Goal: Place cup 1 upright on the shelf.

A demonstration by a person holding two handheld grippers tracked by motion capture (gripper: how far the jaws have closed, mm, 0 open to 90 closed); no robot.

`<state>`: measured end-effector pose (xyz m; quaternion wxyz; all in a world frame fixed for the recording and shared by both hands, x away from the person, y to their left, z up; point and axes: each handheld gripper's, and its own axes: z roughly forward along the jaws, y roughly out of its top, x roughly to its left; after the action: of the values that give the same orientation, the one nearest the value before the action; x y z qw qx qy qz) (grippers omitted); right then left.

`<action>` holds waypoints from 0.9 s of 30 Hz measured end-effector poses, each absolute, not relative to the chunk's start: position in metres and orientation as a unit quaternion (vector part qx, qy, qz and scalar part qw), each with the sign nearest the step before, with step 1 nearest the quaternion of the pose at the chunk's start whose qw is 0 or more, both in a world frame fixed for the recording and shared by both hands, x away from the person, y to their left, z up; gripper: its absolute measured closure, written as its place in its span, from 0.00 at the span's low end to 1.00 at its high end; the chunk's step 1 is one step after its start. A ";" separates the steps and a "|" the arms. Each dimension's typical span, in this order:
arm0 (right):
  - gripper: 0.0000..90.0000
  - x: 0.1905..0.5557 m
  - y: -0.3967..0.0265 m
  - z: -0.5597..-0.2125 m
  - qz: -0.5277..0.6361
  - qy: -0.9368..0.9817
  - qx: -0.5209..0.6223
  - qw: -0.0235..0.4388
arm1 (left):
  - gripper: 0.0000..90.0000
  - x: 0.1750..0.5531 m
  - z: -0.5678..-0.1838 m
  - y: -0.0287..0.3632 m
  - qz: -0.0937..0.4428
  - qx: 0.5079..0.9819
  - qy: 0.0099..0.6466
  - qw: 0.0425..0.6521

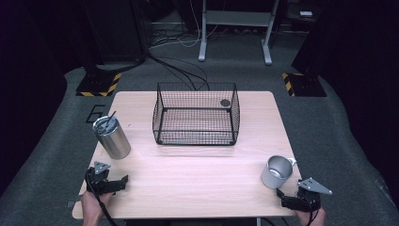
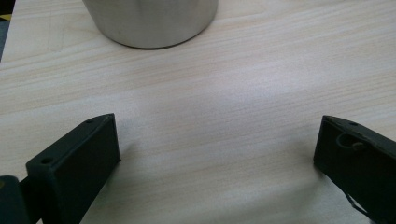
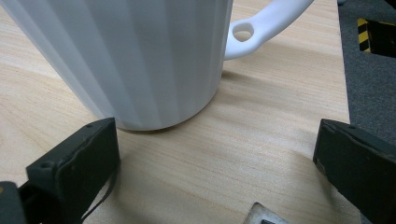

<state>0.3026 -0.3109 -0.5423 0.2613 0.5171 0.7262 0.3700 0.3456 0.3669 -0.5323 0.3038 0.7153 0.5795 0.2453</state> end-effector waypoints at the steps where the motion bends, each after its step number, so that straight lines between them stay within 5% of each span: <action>1: 0.00 0.303 -0.311 -0.542 0.370 0.726 0.517 0.261 | 0.00 0.346 -0.532 0.367 0.245 0.715 0.580 0.304; 27: 0.00 0.303 -0.311 -0.542 0.369 0.725 0.519 0.264 | 0.00 0.344 -0.509 0.361 0.249 0.703 0.584 0.321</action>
<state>0.3029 -0.3112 -0.5424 0.2638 0.5192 0.7246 0.3685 0.3441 0.3608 -0.5091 0.3209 0.7029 0.5840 0.2488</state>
